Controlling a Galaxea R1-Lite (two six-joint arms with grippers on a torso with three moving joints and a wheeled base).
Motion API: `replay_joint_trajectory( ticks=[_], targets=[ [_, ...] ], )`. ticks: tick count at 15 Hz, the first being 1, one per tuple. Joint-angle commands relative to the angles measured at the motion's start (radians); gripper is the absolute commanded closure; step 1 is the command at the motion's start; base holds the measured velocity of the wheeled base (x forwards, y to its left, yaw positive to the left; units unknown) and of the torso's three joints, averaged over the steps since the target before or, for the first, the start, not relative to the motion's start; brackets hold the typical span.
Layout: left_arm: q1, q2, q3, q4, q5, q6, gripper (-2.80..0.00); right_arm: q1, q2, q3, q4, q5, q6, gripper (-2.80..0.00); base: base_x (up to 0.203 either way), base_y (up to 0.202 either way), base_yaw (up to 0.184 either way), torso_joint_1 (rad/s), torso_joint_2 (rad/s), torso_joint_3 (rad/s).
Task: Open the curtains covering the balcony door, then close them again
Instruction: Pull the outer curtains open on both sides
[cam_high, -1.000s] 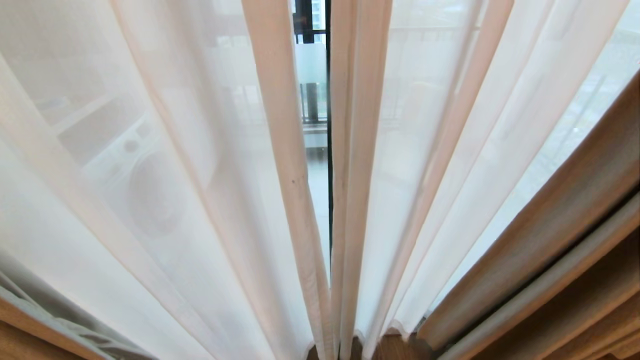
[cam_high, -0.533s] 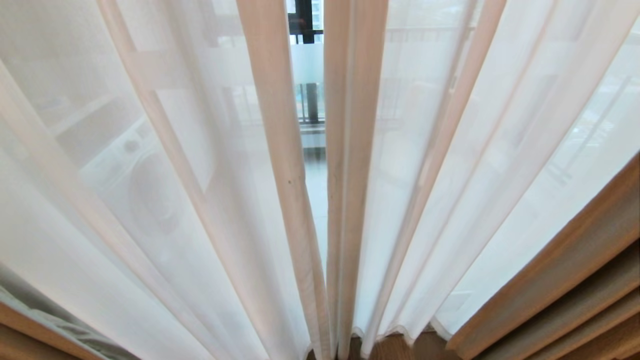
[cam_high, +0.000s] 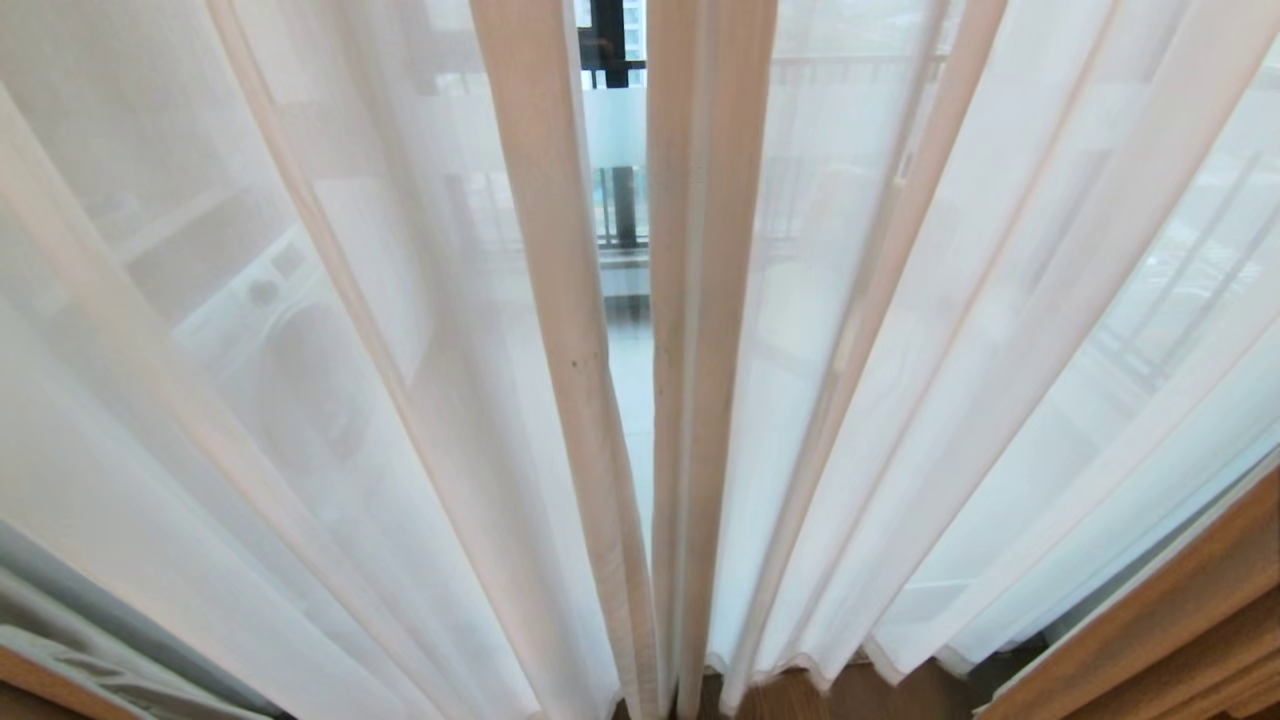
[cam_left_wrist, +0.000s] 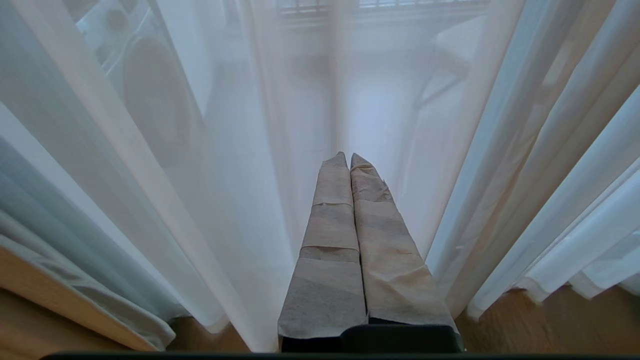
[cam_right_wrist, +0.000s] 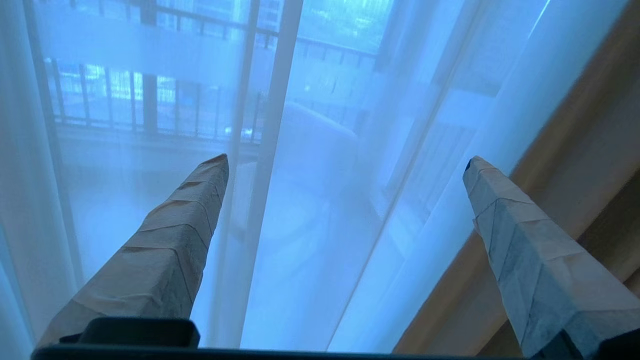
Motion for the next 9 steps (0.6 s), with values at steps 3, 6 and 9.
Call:
replay_joint_trajectory(
  ticks=[3,6,9],
  targets=[
    [0.0,0.0,0.0,0.0,0.0,0.0,0.0,0.143,-0.045,0.09,-0.001,-0.073,-0.041,0.0,0.0,0.0,0.0,0.0,0.0,0.0],
    [0.0,0.0,0.001,0.0,0.0,0.0,0.0,0.195,-0.078,0.138,0.003,-0.099,-0.045,0.0,0.0,0.0,0.0,0.0,0.0,0.0],
    [0.0,0.0,0.0,0.0,0.0,0.0,0.0,0.239,-0.13,0.227,0.006,-0.099,-0.045,0.0,0.0,0.0,0.0,0.0,0.0,0.0]
  ],
)
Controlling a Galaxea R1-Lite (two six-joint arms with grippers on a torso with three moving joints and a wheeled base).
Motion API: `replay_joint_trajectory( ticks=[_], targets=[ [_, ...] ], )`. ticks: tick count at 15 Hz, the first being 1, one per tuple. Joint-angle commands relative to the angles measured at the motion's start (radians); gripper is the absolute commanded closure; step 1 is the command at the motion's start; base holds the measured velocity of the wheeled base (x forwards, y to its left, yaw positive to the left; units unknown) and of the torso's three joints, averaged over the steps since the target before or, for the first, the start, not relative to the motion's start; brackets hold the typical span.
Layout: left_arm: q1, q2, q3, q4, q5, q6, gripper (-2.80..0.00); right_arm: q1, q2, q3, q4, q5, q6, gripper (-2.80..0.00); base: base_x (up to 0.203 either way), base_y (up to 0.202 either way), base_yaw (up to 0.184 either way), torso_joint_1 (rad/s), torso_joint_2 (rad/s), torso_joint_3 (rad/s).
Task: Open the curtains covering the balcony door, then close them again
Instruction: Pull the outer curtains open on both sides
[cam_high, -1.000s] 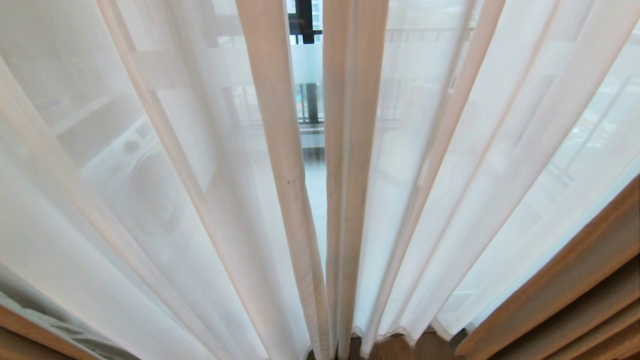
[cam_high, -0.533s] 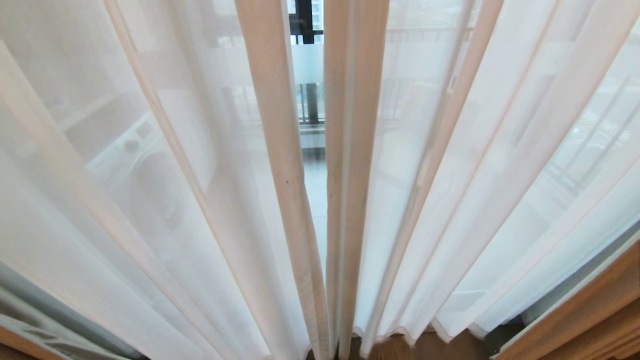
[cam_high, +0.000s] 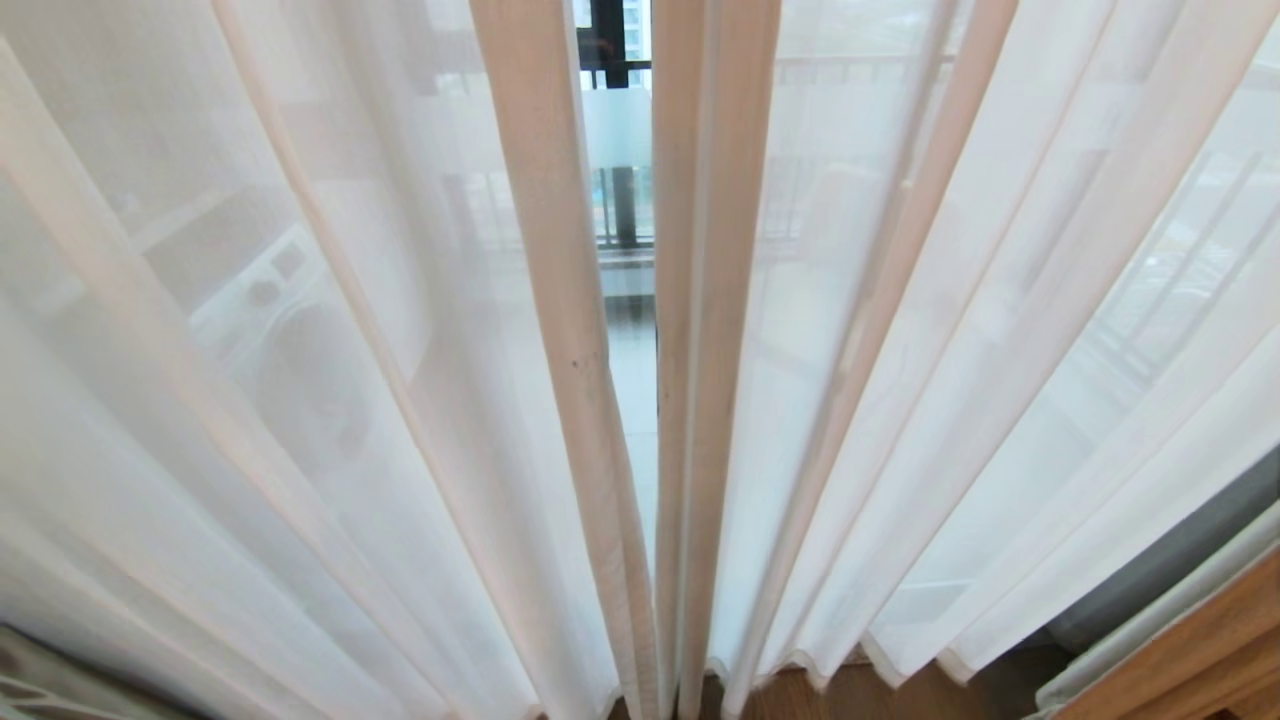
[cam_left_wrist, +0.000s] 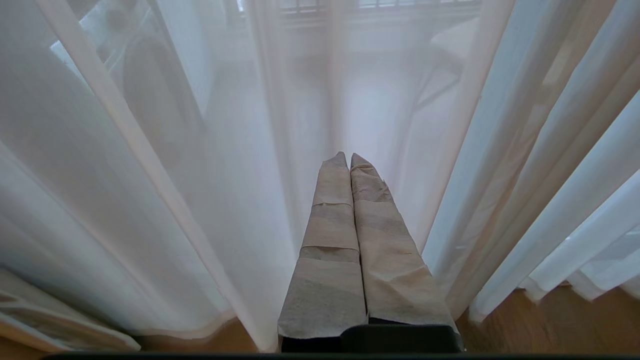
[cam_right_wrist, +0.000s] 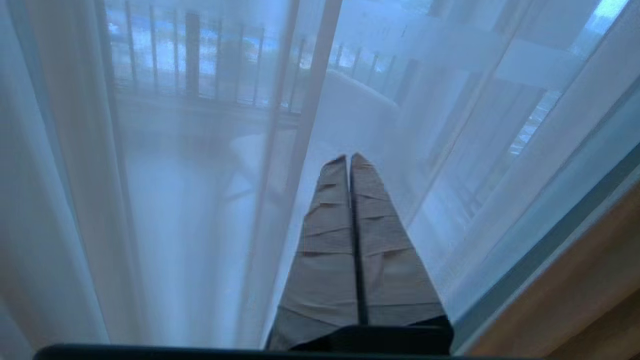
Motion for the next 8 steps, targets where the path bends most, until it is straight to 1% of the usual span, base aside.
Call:
replay_joint_trajectory(
  ticks=[1,3,5,8],
  targets=[
    [0.0,0.0,0.0,0.0,0.0,0.0,0.0,0.05,-0.051,0.08,-0.003,0.0,0.001,0.0,0.0,0.0,0.0,0.0,0.0,0.0],
    [0.0,0.0,0.001,0.0,0.0,0.0,0.0,0.097,-0.089,0.153,-0.005,-0.011,0.004,0.0,0.0,0.0,0.0,0.0,0.0,0.0],
    [0.0,0.0,0.0,0.0,0.0,0.0,0.0,0.128,-0.145,0.227,-0.005,-0.039,0.01,0.0,0.0,0.0,0.0,0.0,0.0,0.0],
    [0.0,0.0,0.0,0.0,0.0,0.0,0.0,0.136,-0.261,0.354,0.0,-0.05,0.05,0.0,0.0,0.0,0.0,0.0,0.0,0.0]
  ],
)
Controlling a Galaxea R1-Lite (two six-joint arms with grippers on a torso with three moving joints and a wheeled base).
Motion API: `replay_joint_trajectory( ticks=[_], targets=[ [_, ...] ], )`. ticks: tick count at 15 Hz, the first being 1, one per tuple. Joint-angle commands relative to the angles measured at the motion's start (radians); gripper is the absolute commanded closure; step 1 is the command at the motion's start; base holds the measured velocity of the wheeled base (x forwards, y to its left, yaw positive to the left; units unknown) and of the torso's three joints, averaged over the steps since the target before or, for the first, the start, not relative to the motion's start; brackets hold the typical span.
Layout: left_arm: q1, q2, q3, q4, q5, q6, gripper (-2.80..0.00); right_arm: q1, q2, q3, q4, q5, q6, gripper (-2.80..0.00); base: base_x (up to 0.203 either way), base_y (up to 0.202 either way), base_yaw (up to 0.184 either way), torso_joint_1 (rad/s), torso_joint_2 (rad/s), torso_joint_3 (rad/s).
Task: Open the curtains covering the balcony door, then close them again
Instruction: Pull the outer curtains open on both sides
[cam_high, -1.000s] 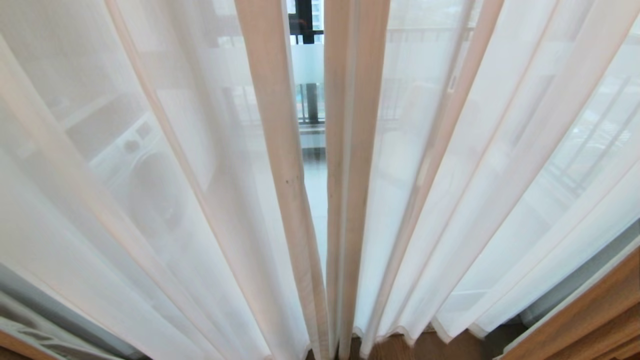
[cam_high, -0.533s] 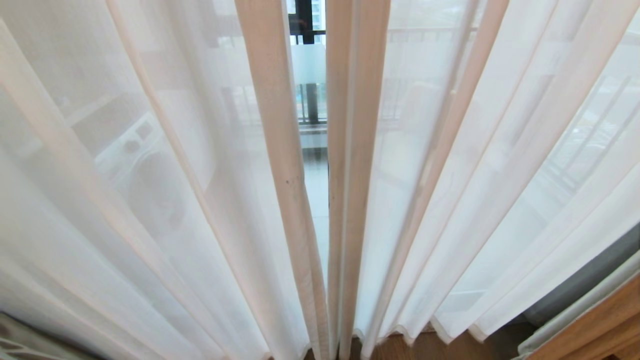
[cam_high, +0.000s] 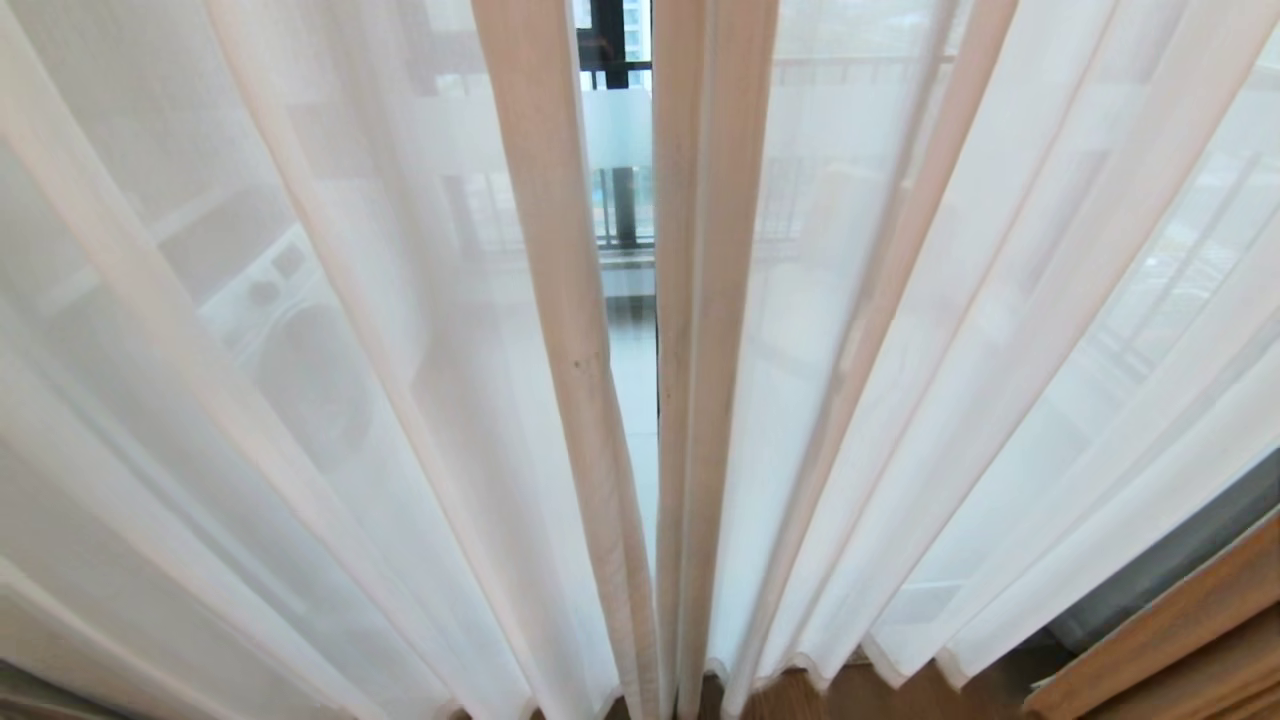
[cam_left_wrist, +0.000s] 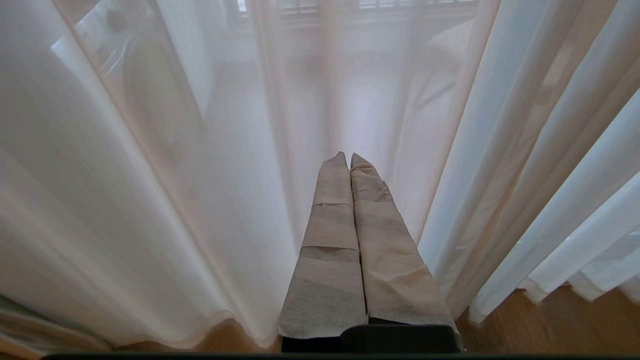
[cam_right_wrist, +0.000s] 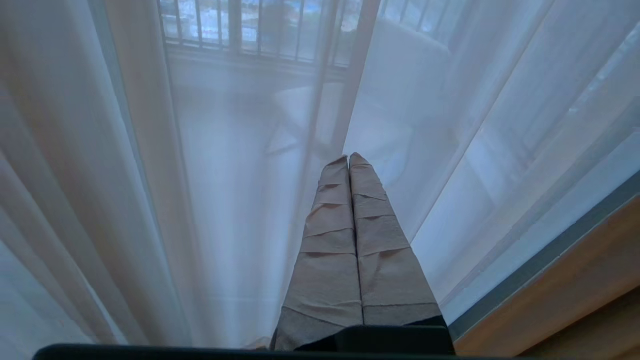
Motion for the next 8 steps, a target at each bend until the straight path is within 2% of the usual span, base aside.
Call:
replay_joint_trajectory(
  ticks=[1,3,5,8],
  targets=[
    [0.0,0.0,0.0,0.0,0.0,0.0,0.0,0.008,-0.135,0.101,0.009,0.0,0.012,0.0,0.0,0.0,0.0,0.0,0.0,0.0],
    [0.0,0.0,0.0,0.0,0.0,0.0,0.0,0.012,-0.229,0.14,0.07,0.001,0.021,0.0,0.0,0.0,0.0,0.0,0.0,0.0],
    [0.0,0.0,0.0,0.0,0.0,0.0,0.0,0.026,-0.31,0.149,0.204,-0.001,0.04,0.0,0.0,0.0,0.0,0.0,0.0,0.0],
    [0.0,0.0,0.0,0.0,0.0,0.0,0.0,0.03,-0.411,0.151,0.335,-0.014,0.072,0.0,0.0,0.0,0.0,0.0,0.0,0.0]
  ],
)
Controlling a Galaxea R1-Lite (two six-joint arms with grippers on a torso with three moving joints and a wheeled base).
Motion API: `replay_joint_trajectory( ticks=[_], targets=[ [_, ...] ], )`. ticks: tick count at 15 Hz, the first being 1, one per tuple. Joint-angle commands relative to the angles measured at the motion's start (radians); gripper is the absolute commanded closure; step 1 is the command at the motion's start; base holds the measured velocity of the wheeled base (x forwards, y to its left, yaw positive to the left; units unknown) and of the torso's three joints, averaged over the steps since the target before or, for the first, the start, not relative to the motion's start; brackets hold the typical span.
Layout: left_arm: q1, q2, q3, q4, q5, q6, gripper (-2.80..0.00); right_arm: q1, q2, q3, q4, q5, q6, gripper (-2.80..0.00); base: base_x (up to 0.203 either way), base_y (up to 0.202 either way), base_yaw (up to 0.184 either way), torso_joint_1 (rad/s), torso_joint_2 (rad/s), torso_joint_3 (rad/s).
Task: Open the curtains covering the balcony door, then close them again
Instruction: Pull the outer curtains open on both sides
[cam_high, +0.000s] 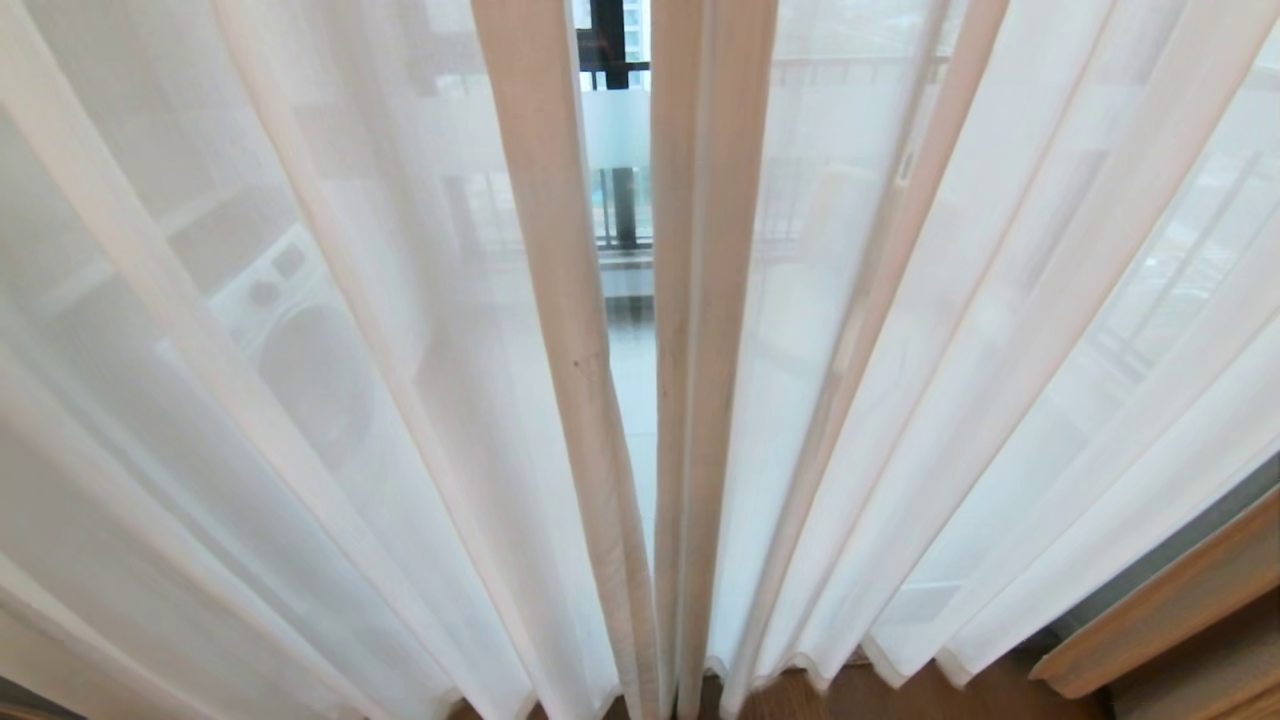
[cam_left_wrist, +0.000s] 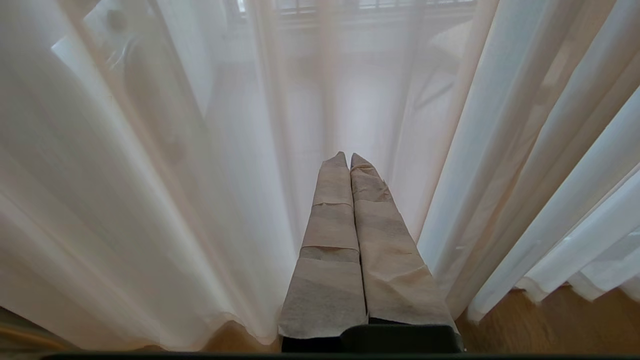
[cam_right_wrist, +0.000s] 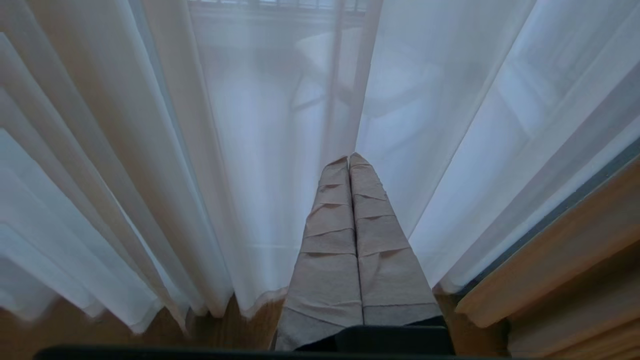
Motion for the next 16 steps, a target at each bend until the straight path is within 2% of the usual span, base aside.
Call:
replay_joint_trajectory(
  ticks=[1,16],
  targets=[
    [0.0,0.0,0.001,0.0,0.0,0.0,0.0,0.002,-0.095,0.004,0.099,-0.017,-0.003,0.0,0.0,0.0,0.0,0.0,0.0,0.0],
    [0.0,0.0,0.0,0.0,0.0,0.0,0.0,0.002,-0.095,0.004,0.105,-0.019,0.003,0.0,0.0,0.0,0.0,0.0,0.0,0.0]
  ],
)
